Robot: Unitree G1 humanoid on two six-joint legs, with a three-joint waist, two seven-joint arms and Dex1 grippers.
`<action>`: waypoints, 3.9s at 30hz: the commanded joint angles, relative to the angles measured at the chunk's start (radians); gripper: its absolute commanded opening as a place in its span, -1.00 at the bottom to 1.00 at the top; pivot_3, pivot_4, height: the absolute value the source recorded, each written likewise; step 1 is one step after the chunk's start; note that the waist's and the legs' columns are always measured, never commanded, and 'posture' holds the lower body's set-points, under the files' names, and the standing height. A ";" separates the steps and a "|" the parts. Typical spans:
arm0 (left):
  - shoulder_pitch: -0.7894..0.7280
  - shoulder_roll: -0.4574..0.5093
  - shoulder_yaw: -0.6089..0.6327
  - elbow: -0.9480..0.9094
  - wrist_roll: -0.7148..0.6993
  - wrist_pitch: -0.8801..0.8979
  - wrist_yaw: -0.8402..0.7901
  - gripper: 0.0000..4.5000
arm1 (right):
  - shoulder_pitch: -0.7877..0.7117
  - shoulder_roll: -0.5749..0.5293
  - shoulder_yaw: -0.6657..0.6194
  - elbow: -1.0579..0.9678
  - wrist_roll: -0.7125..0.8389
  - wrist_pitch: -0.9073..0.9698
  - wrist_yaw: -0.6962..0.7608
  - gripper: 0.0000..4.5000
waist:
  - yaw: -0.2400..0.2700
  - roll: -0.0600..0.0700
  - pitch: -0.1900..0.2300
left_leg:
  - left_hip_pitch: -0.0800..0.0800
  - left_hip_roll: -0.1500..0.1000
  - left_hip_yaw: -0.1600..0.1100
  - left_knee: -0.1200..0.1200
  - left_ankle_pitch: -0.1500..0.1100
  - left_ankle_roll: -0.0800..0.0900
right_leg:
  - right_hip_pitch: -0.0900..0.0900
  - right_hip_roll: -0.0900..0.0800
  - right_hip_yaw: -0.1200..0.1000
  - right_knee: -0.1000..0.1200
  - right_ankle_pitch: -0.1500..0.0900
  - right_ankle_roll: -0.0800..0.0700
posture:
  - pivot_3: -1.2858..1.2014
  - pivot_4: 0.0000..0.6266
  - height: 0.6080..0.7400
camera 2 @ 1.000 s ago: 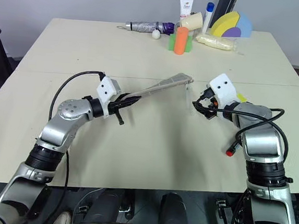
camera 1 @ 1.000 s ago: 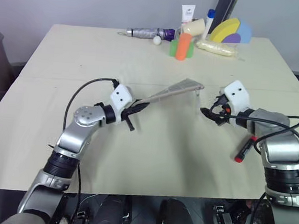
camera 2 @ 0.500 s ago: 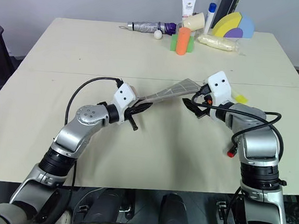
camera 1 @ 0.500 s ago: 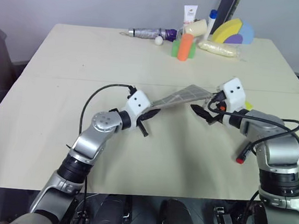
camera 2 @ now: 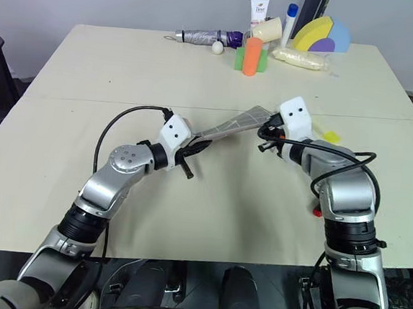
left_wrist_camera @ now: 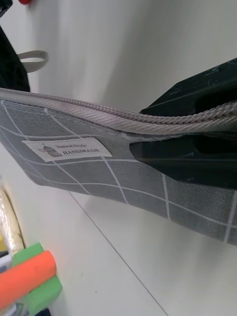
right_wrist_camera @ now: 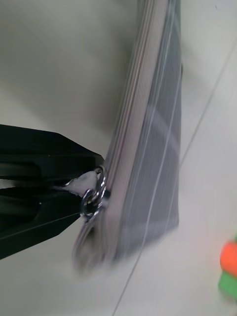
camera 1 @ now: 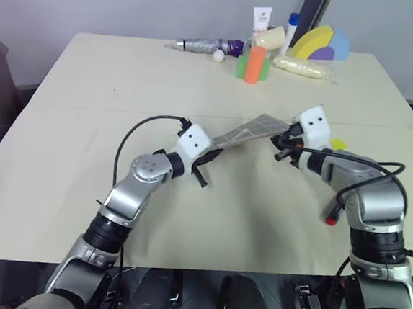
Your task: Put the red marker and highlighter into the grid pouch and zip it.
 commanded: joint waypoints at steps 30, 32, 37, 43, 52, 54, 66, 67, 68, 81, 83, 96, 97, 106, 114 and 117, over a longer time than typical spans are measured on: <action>-0.055 -0.115 -0.053 0.022 0.038 -0.003 0.019 -1.00 | 0.000 -0.169 0.230 -0.321 -0.018 0.008 0.194 0.85 | 0.014 0.000 0.000 | -0.001 0.000 -0.001 0.000 -0.001 0.001 | 0.000 -0.001 0.000 -0.002 0.000 0.000 | 0.03 -0.52 1.00; -0.064 -0.103 -0.040 0.043 0.049 -0.015 0.026 -1.00 | 0.044 -0.209 0.135 -0.353 0.012 0.046 0.197 0.98 | 0.022 -0.001 0.000 | -0.001 0.000 -0.001 0.000 -0.002 0.003 | 0.000 -0.001 0.000 -0.002 0.000 0.000 | 0.03 -0.52 1.00; -0.092 -0.086 -0.022 0.128 0.086 -0.081 0.068 -1.00 | 0.167 -0.299 -0.136 -0.365 0.032 0.199 0.157 0.98 | 0.029 -0.001 0.000 | -0.001 0.000 -0.002 0.000 -0.003 0.005 | 0.001 -0.003 0.000 -0.003 0.000 0.000 | 0.03 -0.52 1.00; -0.130 -0.110 -0.021 0.250 0.100 -0.171 0.100 -1.00 | 0.321 -0.346 -0.429 -0.357 0.022 0.361 0.102 0.98 | 0.025 -0.001 0.000 | -0.001 0.000 -0.002 0.000 -0.004 0.005 | 0.001 -0.004 0.000 -0.004 0.000 0.000 | 0.03 -0.52 1.00; -0.168 -0.160 -0.046 0.370 0.093 -0.265 0.052 -1.00 | 0.499 -0.201 -0.642 -0.467 0.007 0.637 0.000 0.98 | 0.026 -0.001 0.000 | -0.001 0.000 -0.003 0.000 -0.004 0.006 | 0.002 -0.004 -0.001 -0.004 0.000 0.000 | 0.03 -0.52 1.00; -0.174 -0.167 -0.045 0.387 0.095 -0.276 0.048 -1.00 | 0.516 -0.142 -0.655 -0.480 0.011 0.650 -0.025 0.98 | 0.025 -0.001 0.000 | -0.001 0.000 -0.004 0.000 -0.004 0.006 | 0.002 -0.004 -0.001 -0.004 0.000 0.000 | 0.03 -0.52 1.00; -0.189 -0.177 -0.019 0.430 0.094 -0.297 0.049 -1.00 | 0.462 -0.005 -0.577 -0.438 0.012 0.611 -0.140 -0.51 | 0.024 0.000 0.000 | -0.001 0.000 -0.004 0.000 -0.004 0.006 | 0.001 -0.002 -0.001 -0.003 0.000 0.000 | 0.03 -0.52 1.00; -0.187 -0.176 -0.016 0.428 0.094 -0.296 0.051 -1.00 | 0.461 -0.027 -0.555 -0.436 0.012 0.591 -0.141 -0.76 | 0.023 0.000 0.000 | -0.002 0.000 -0.004 0.000 -0.005 0.007 | 0.001 -0.002 -0.001 -0.004 0.000 0.000 | 0.03 -0.52 1.00; -0.185 -0.174 -0.013 0.425 0.091 -0.294 0.052 -1.00 | 0.465 -0.069 -0.519 -0.438 0.006 0.554 -0.141 -0.88 | 0.023 0.000 0.000 | -0.002 0.000 -0.004 0.000 -0.005 0.007 | 0.001 -0.002 -0.001 -0.004 0.000 0.000 | 0.03 -0.52 1.00; -0.157 -0.160 -0.014 0.365 0.081 -0.266 0.032 -1.00 | 0.417 -0.475 -0.265 -0.502 0.028 0.128 0.055 -0.88 | 0.025 -0.003 0.003 | -0.002 0.000 -0.004 0.000 -0.005 0.007 | 0.001 -0.001 -0.001 -0.004 0.000 0.000 | 0.03 -0.52 1.00; -0.153 -0.159 -0.016 0.356 0.082 -0.264 0.028 -1.00 | 0.411 -0.483 -0.246 -0.491 0.018 0.115 0.053 -0.88 | 0.025 -0.003 0.003 | -0.002 -0.001 -0.004 0.000 -0.005 0.007 | 0.001 -0.001 -0.001 -0.004 0.000 0.000 | 0.03 -0.52 1.00; -0.140 -0.142 -0.014 0.320 0.084 -0.239 0.022 -1.00 | 0.407 -0.506 -0.185 -0.450 0.003 0.057 0.064 -0.88 | 0.024 -0.003 0.003 | -0.002 0.000 -0.004 0.000 -0.004 0.006 | 0.001 -0.002 -0.001 -0.004 0.000 0.000 | 0.03 -0.52 1.00; -0.139 -0.141 -0.014 0.320 0.084 -0.237 0.022 -1.00 | 0.408 -0.505 -0.188 -0.454 0.005 0.053 0.068 -0.88 | 0.024 -0.003 0.003 | -0.002 0.000 -0.004 0.000 -0.004 0.006 | 0.001 -0.002 -0.001 -0.004 0.000 0.000 | 0.03 -0.52 1.00; -0.141 -0.137 -0.014 0.324 0.086 -0.236 0.021 -1.00 | 0.411 -0.499 -0.201 -0.489 0.031 0.049 0.101 -0.88 | 0.025 -0.003 0.003 | -0.002 0.000 -0.004 0.000 -0.004 0.006 | 0.001 -0.002 -0.001 -0.004 0.000 0.000 | 0.03 -0.52 1.00; -0.139 -0.137 -0.018 0.316 0.087 -0.238 0.017 -1.00 | 0.383 -0.498 -0.182 -0.443 0.011 0.054 0.079 -0.88 | 0.024 -0.003 0.003 | -0.002 0.000 -0.004 0.000 -0.004 0.006 | 0.001 -0.002 -0.001 -0.004 0.000 0.000 | 0.03 -0.52 1.00; -0.135 -0.136 -0.021 0.309 0.086 -0.240 0.012 -1.00 | 0.375 -0.509 -0.167 -0.421 -0.005 0.050 0.073 -0.88 | 0.024 -0.003 0.003 | -0.002 0.000 -0.004 0.000 -0.004 0.006 | 0.001 -0.002 -0.001 -0.004 0.000 0.000 | 0.03 -0.52 1.00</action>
